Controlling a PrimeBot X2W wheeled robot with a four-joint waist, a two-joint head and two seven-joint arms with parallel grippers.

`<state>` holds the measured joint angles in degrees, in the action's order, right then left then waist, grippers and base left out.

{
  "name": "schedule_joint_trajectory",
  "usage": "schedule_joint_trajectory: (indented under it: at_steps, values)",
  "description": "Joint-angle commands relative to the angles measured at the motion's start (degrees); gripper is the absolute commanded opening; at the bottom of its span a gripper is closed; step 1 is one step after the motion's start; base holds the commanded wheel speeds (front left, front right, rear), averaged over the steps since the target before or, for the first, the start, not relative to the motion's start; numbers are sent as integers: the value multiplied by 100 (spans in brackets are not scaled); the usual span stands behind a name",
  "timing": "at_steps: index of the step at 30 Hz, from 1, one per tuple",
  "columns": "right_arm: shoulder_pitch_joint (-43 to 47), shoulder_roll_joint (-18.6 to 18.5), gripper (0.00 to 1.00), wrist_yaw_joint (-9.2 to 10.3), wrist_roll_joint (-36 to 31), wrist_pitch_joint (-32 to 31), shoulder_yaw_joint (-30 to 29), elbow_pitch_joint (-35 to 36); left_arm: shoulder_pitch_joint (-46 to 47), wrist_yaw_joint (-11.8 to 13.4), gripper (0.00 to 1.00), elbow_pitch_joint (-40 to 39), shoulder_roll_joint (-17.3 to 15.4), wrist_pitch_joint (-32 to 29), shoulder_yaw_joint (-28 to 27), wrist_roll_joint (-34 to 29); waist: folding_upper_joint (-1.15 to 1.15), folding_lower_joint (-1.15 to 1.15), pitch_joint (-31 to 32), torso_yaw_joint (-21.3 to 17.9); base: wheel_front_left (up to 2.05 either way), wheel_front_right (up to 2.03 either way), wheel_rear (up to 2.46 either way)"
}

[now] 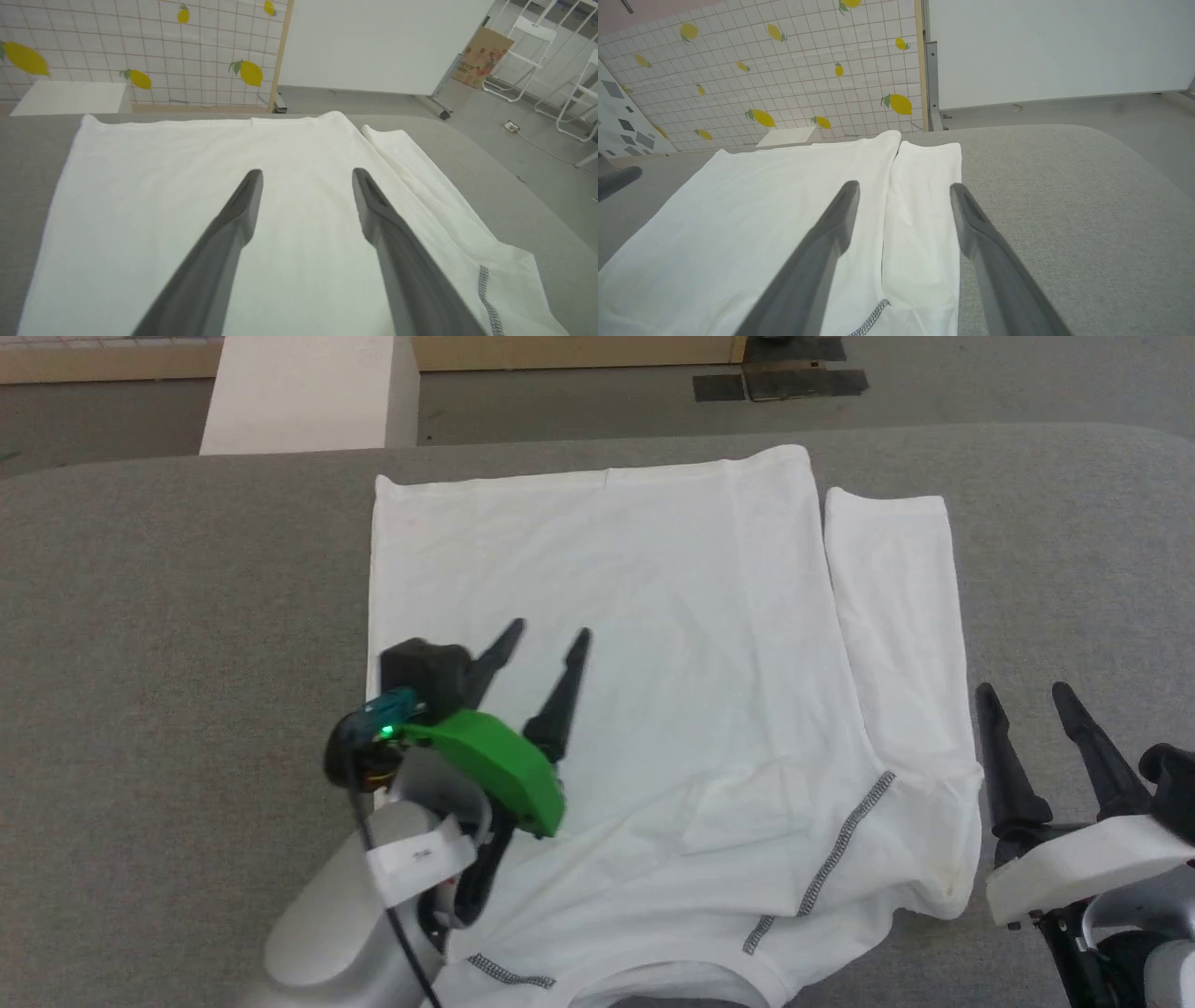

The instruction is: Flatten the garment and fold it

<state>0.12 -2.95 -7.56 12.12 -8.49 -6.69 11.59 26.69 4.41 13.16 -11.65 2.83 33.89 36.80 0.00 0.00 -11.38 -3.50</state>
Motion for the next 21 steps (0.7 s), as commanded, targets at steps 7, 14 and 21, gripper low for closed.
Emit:
schedule_joint_trajectory:
  at_steps: [7,14,21]
  values:
    - [-531,7,100,8,-113,-83,-197,-238,-773,400,100,-177,-754,1055,-942,-69,0,0,-181,357,0,0,0]
    - [-1479,-84,100,8,-190,-342,-588,-1043,-1152,318,100,-461,-873,1212,-1791,-435,0,0,-525,540,0,0,0]
    - [-2861,-629,100,8,-153,-906,-995,-2326,-1340,-130,100,-1055,-406,1215,-2573,-1162,0,0,-1118,821,0,0,0]
